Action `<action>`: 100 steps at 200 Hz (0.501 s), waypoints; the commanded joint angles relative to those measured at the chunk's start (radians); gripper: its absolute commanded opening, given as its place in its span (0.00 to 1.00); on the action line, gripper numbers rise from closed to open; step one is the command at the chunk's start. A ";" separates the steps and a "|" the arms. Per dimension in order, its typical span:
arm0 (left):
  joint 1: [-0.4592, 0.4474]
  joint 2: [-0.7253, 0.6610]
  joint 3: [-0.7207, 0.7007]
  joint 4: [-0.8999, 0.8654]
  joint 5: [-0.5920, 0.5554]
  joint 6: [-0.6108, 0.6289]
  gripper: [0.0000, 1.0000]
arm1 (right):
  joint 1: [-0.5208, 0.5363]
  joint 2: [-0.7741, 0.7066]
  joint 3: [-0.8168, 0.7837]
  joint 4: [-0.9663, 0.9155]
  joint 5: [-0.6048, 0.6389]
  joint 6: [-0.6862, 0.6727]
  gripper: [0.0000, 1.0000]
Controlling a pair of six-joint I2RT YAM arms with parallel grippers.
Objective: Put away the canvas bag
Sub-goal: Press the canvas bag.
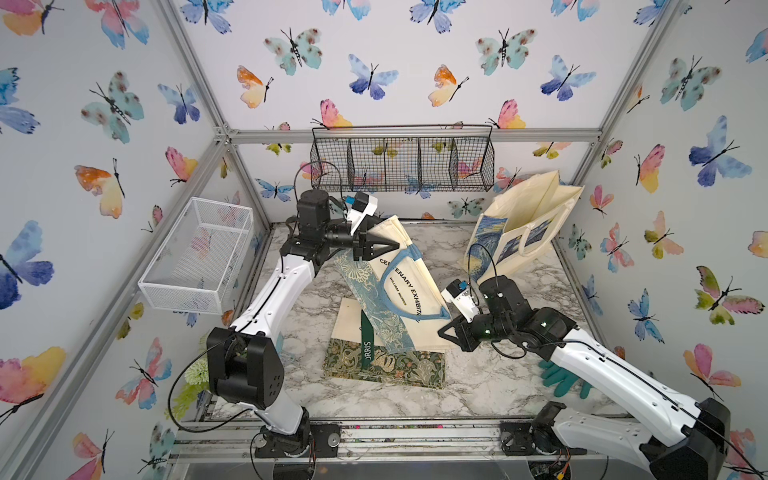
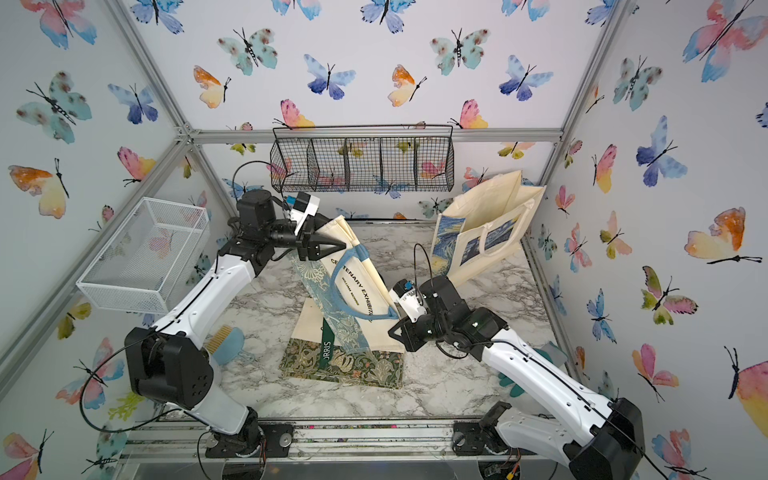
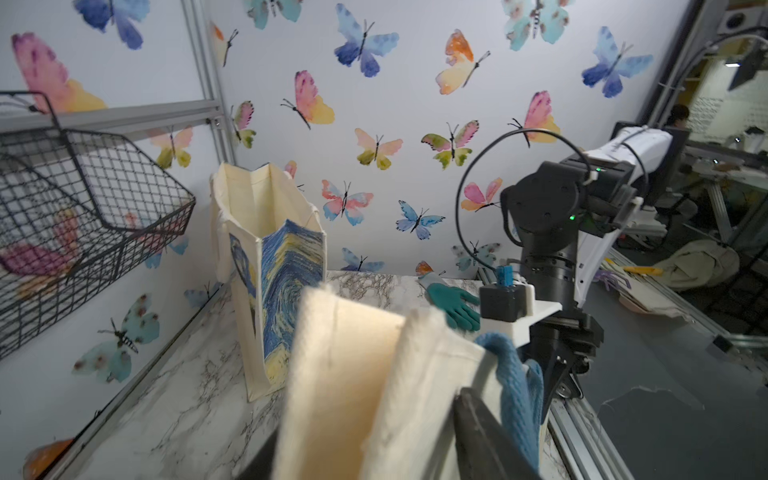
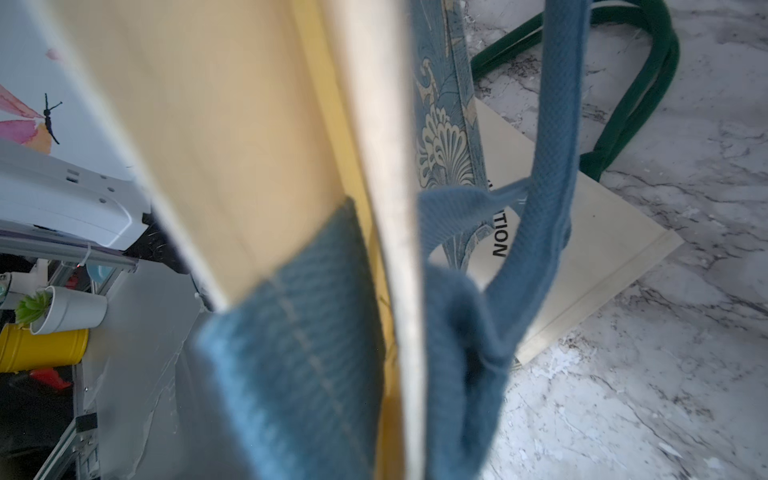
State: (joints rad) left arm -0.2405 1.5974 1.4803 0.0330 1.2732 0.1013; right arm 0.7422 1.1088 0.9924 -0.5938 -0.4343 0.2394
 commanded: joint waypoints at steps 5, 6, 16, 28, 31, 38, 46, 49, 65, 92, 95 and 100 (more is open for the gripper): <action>0.021 -0.028 0.068 -0.046 -0.516 -0.284 0.25 | 0.005 0.019 0.117 0.002 -0.055 -0.009 0.02; 0.023 -0.027 0.070 -0.058 -0.535 -0.286 0.26 | 0.005 0.020 0.120 0.001 -0.056 -0.007 0.02; 0.042 -0.032 0.110 -0.149 -0.705 -0.304 0.33 | 0.005 0.033 0.148 0.000 -0.058 0.016 0.02; 0.075 -0.058 0.104 -0.194 -0.892 -0.331 0.47 | 0.005 0.044 0.170 0.010 -0.069 0.046 0.02; 0.086 -0.070 0.096 -0.200 -0.933 -0.340 0.50 | 0.005 0.048 0.175 0.012 -0.073 0.052 0.02; 0.111 -0.103 0.065 -0.200 -1.010 -0.365 0.55 | 0.005 0.056 0.187 0.015 -0.080 0.065 0.02; 0.142 -0.148 0.007 -0.168 -1.073 -0.392 0.67 | 0.003 0.064 0.201 0.015 -0.081 0.084 0.02; 0.152 -0.171 -0.020 -0.150 -1.092 -0.400 0.71 | 0.003 0.069 0.207 0.014 -0.081 0.088 0.02; 0.175 -0.275 -0.154 -0.047 -1.175 -0.400 0.99 | -0.002 0.100 0.247 -0.009 -0.097 0.093 0.02; 0.178 -0.361 -0.235 0.016 -1.075 -0.370 0.98 | -0.009 0.154 0.314 -0.013 -0.164 0.090 0.02; 0.179 -0.366 -0.244 0.020 -1.062 -0.370 0.98 | -0.010 0.161 0.321 -0.013 -0.173 0.092 0.02; 0.178 -0.372 -0.254 0.031 -1.042 -0.374 0.98 | -0.010 0.173 0.333 -0.010 -0.187 0.093 0.02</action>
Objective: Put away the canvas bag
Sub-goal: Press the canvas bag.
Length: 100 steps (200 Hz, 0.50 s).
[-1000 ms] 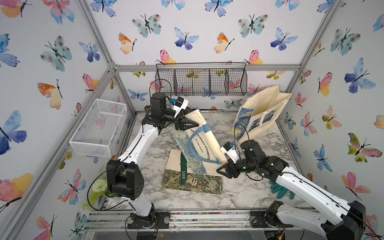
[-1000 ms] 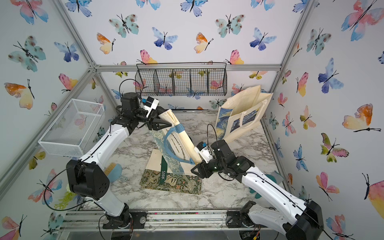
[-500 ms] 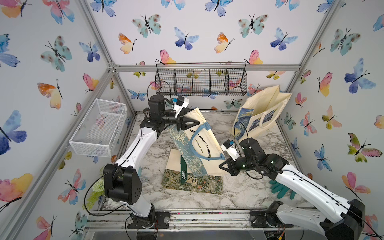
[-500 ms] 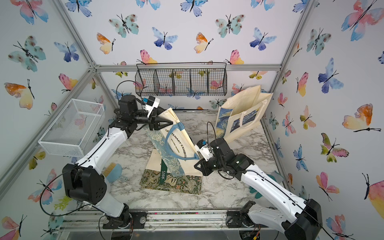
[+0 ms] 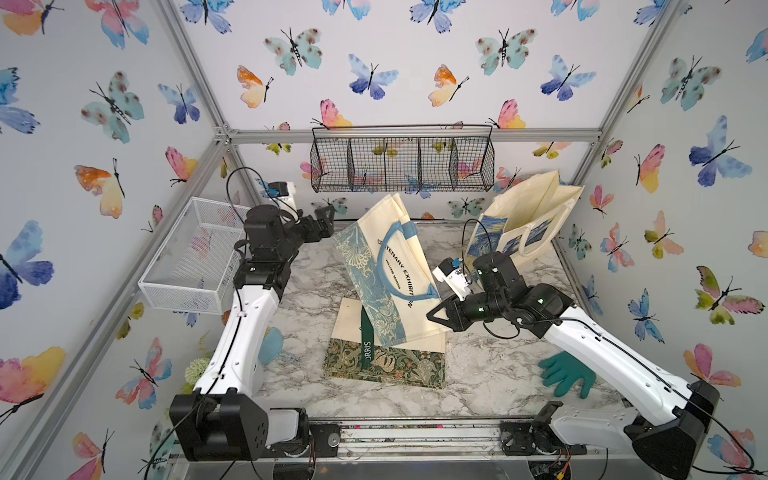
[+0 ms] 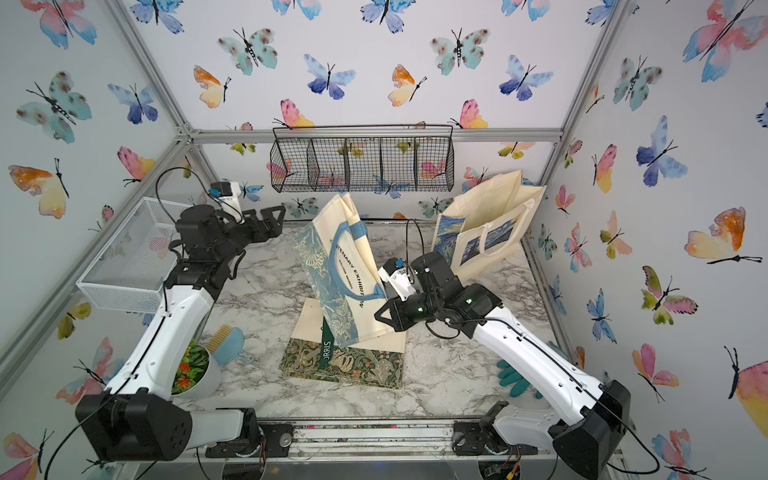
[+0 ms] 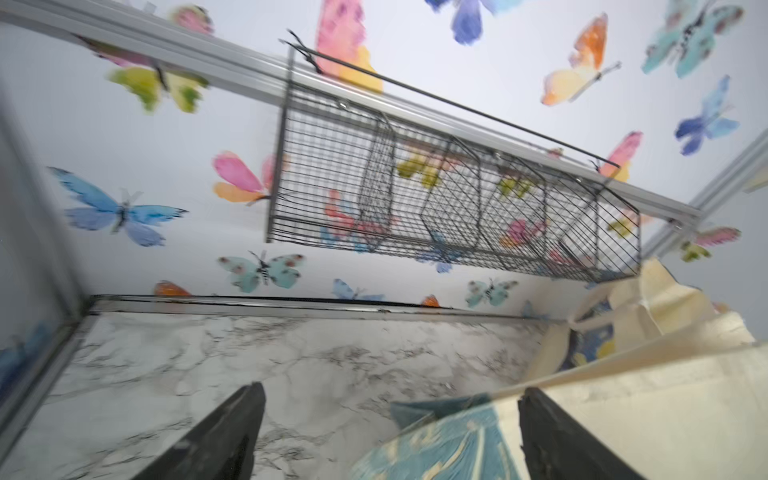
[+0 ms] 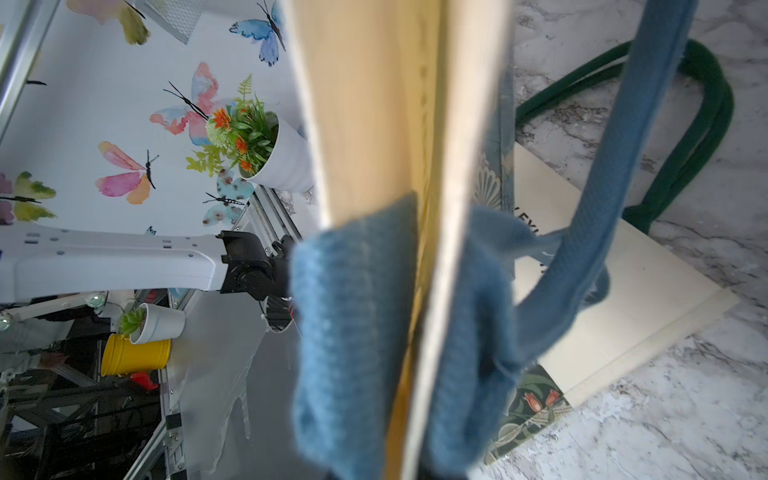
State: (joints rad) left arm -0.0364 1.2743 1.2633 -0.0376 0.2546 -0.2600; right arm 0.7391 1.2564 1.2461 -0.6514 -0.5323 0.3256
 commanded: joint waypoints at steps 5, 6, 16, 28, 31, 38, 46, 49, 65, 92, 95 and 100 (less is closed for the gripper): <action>-0.025 -0.054 -0.047 0.111 -0.002 -0.022 0.98 | -0.007 0.036 0.093 0.051 -0.099 0.011 0.02; -0.027 -0.055 -0.049 0.113 0.005 -0.023 0.98 | -0.007 0.039 0.095 0.051 -0.101 0.011 0.02; -0.030 -0.065 -0.065 0.128 0.064 -0.033 0.98 | -0.008 0.059 0.118 0.070 -0.093 0.035 0.02; -0.049 -0.079 -0.080 0.130 0.104 -0.034 0.98 | -0.009 0.087 0.155 0.084 -0.058 0.069 0.03; -0.057 -0.083 -0.083 0.128 0.115 -0.031 0.98 | -0.009 0.094 0.167 0.086 -0.048 0.079 0.04; -0.075 -0.094 -0.090 0.124 0.148 -0.019 0.98 | -0.009 0.113 0.193 0.092 -0.023 0.107 0.07; -0.096 -0.110 -0.097 0.122 0.188 0.002 1.00 | -0.010 0.135 0.225 0.101 0.001 0.139 0.12; -0.106 -0.115 -0.100 0.119 0.199 0.010 0.98 | -0.010 0.144 0.238 0.104 0.009 0.149 0.12; -0.158 -0.152 -0.115 0.107 0.275 0.073 0.89 | -0.012 0.199 0.311 0.105 0.035 0.215 0.09; -0.338 -0.222 -0.142 0.012 0.174 0.339 0.76 | -0.015 0.315 0.448 0.029 0.065 0.289 0.02; -0.361 -0.231 -0.149 0.006 0.161 0.368 0.76 | -0.016 0.326 0.459 0.022 0.072 0.294 0.02; -0.400 -0.245 -0.159 -0.003 0.138 0.418 0.77 | -0.017 0.340 0.477 0.013 0.079 0.303 0.02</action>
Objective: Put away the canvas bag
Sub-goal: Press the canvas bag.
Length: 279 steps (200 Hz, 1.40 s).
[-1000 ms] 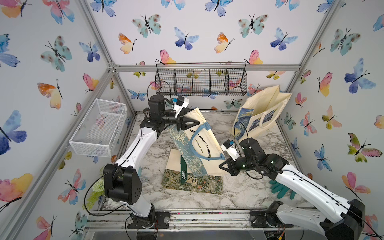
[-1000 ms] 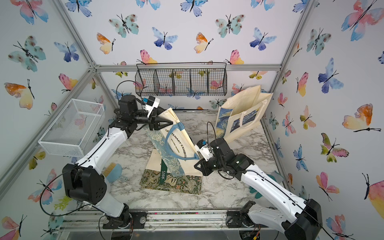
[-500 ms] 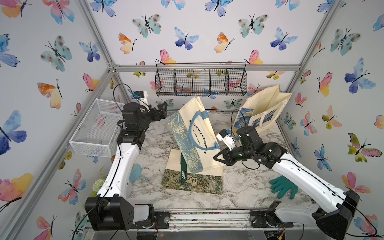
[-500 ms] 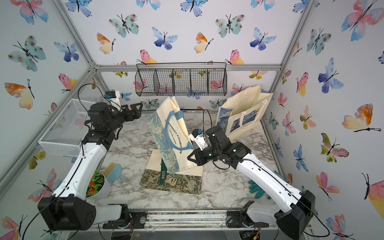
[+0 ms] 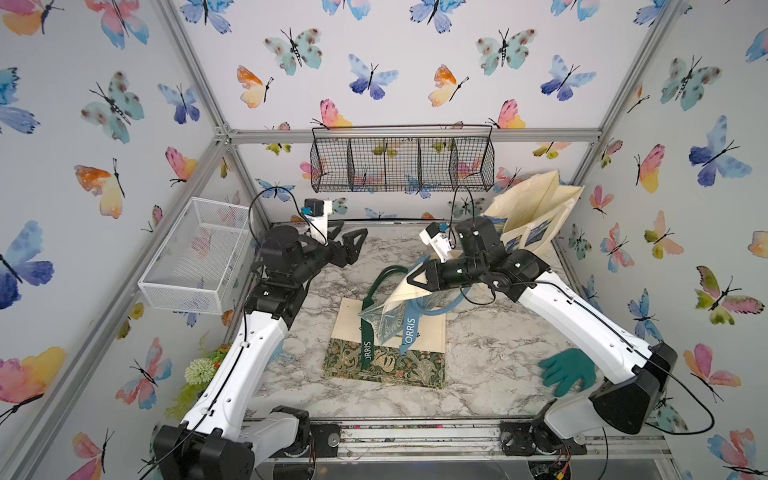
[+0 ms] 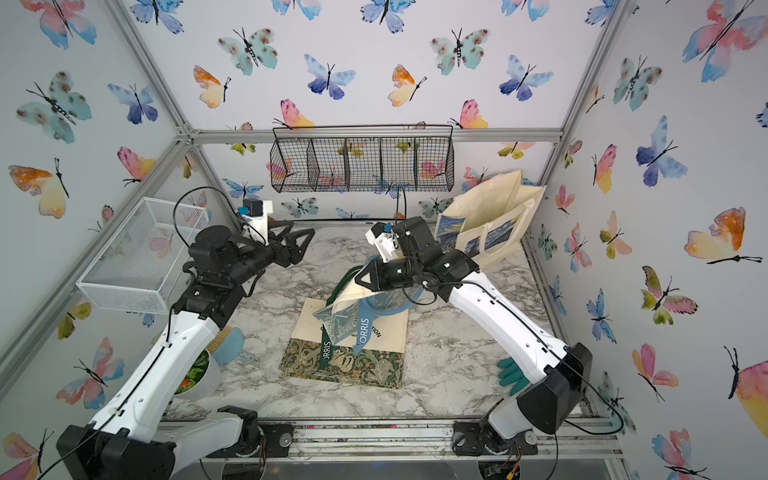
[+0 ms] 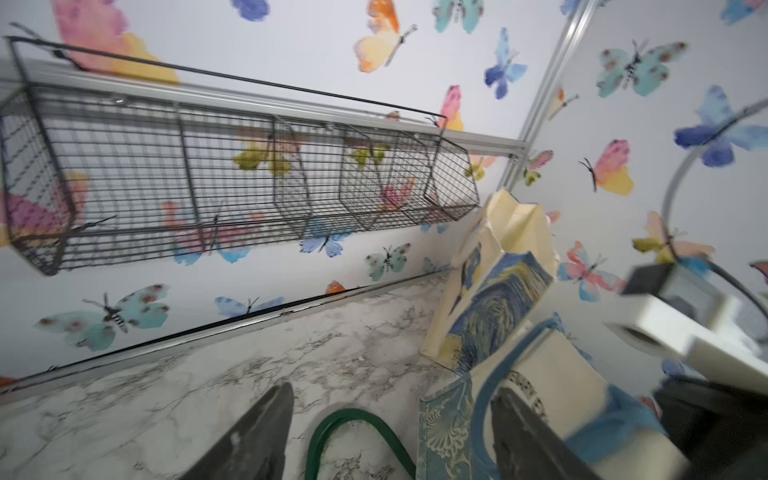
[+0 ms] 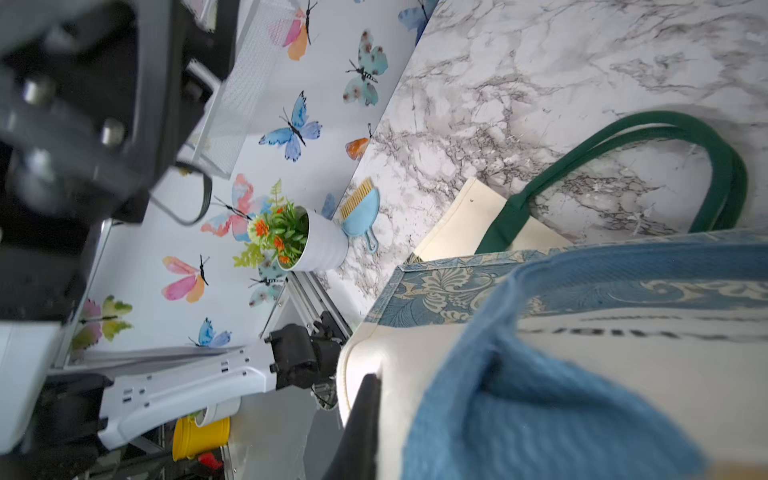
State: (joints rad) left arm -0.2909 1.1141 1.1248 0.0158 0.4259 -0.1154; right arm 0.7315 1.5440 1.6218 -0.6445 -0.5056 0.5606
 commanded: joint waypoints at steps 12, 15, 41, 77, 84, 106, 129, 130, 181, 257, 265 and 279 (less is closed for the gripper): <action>-0.242 -0.115 -0.055 -0.081 -0.094 0.387 0.81 | -0.018 0.080 0.128 0.000 0.053 0.092 0.02; -0.265 -0.121 -0.062 -0.087 -0.113 0.414 0.81 | -0.021 0.085 0.134 0.000 0.047 0.098 0.02; -0.385 -0.144 -0.125 -0.115 -0.282 0.545 0.81 | -0.035 0.109 0.160 0.017 -0.003 0.134 0.02; -0.413 -0.156 -0.177 -0.132 -0.403 0.590 0.77 | -0.040 0.108 0.179 -0.052 0.041 0.071 0.02; -0.416 -0.157 -0.186 -0.134 -0.426 0.596 0.77 | -0.041 0.105 0.182 -0.062 0.040 0.062 0.02; -0.431 -0.142 -0.203 -0.133 -0.522 0.615 0.78 | -0.041 0.093 0.179 -0.060 0.012 0.055 0.02; -0.438 -0.126 -0.230 -0.100 -0.577 0.612 0.79 | -0.041 0.090 0.165 -0.050 -0.034 0.059 0.02; -0.438 -0.126 -0.232 -0.098 -0.577 0.612 0.79 | -0.042 0.090 0.165 -0.050 -0.036 0.060 0.02; -0.439 -0.095 -0.249 -0.067 -0.533 0.603 0.79 | -0.043 0.079 0.165 -0.021 -0.079 0.089 0.02; -0.439 -0.051 -0.234 -0.116 -0.564 0.548 0.66 | -0.080 0.100 0.283 0.011 -0.218 0.168 0.02; -0.439 -0.051 -0.233 -0.123 -0.558 0.544 0.51 | -0.087 0.103 0.294 0.018 -0.232 0.174 0.02; -0.439 -0.052 -0.229 -0.137 -0.551 0.534 0.02 | -0.098 0.112 0.319 0.021 -0.251 0.182 0.02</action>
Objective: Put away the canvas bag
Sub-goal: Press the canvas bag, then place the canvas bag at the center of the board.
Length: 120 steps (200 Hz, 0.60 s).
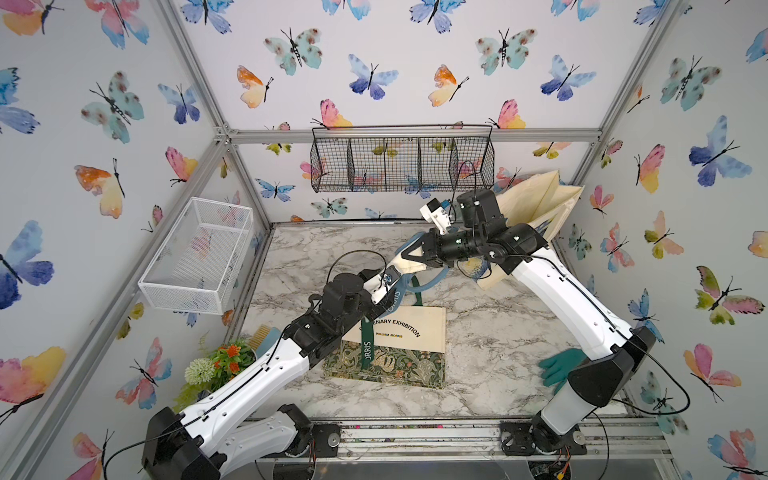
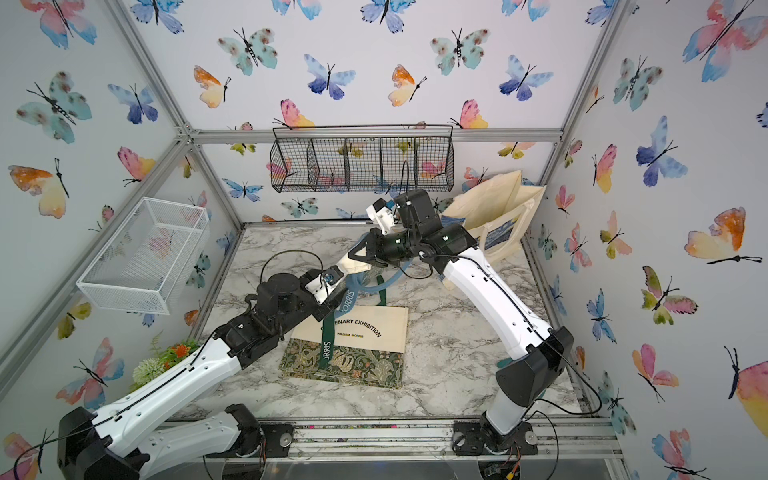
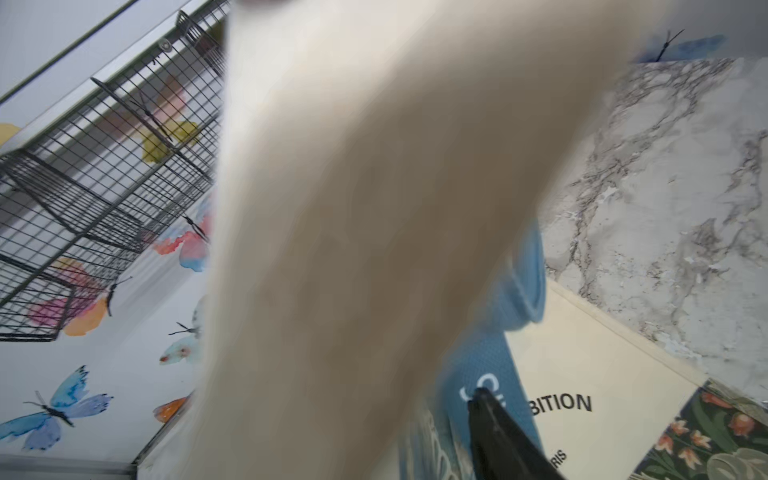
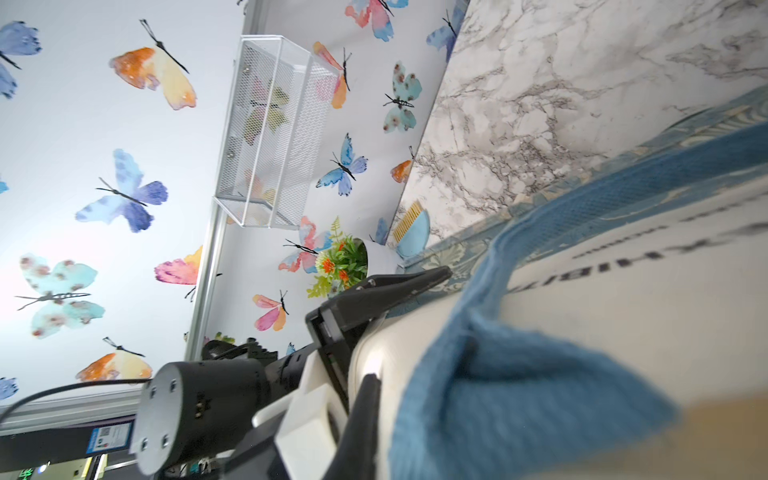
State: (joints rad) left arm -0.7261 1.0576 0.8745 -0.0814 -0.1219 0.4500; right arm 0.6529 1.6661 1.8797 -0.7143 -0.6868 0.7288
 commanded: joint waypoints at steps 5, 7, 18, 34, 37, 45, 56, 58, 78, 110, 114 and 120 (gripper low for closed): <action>-0.004 0.003 0.022 -0.041 -0.001 -0.037 0.00 | -0.022 -0.007 0.071 0.090 -0.072 0.014 0.02; -0.004 0.003 0.023 -0.042 -0.002 -0.039 0.00 | -0.024 -0.006 0.075 0.088 -0.073 0.014 0.02; -0.004 -0.002 0.022 -0.046 0.003 -0.046 0.00 | -0.028 0.002 0.093 0.085 -0.074 0.010 0.02; -0.004 -0.010 0.022 -0.047 0.021 -0.064 0.00 | -0.036 0.013 0.113 0.082 -0.077 0.009 0.02; -0.004 -0.010 0.022 -0.049 0.023 -0.068 0.07 | -0.037 0.015 0.116 0.082 -0.077 0.009 0.02; -0.004 -0.011 0.024 -0.054 0.026 -0.079 0.39 | -0.039 0.021 0.125 0.081 -0.080 0.011 0.02; -0.003 -0.013 0.018 -0.058 0.032 -0.098 0.66 | -0.041 0.028 0.145 0.079 -0.081 0.011 0.02; -0.004 -0.015 0.017 -0.058 0.033 -0.102 0.66 | -0.041 0.029 0.149 0.078 -0.081 0.011 0.02; -0.004 -0.025 -0.006 -0.058 0.049 -0.124 0.58 | -0.045 0.041 0.186 0.072 -0.081 0.010 0.02; -0.004 -0.040 -0.023 -0.081 0.081 -0.155 0.00 | -0.052 0.055 0.206 0.071 -0.080 0.014 0.02; -0.004 -0.042 -0.024 -0.086 0.086 -0.157 0.00 | -0.052 0.055 0.206 0.070 -0.080 0.014 0.02; -0.003 -0.047 -0.026 -0.087 0.094 -0.162 0.00 | -0.052 0.057 0.207 0.069 -0.076 0.012 0.02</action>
State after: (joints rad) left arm -0.7261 1.0363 0.8726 -0.0902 -0.0906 0.3260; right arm 0.6106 1.7195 2.0361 -0.7322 -0.7567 0.7502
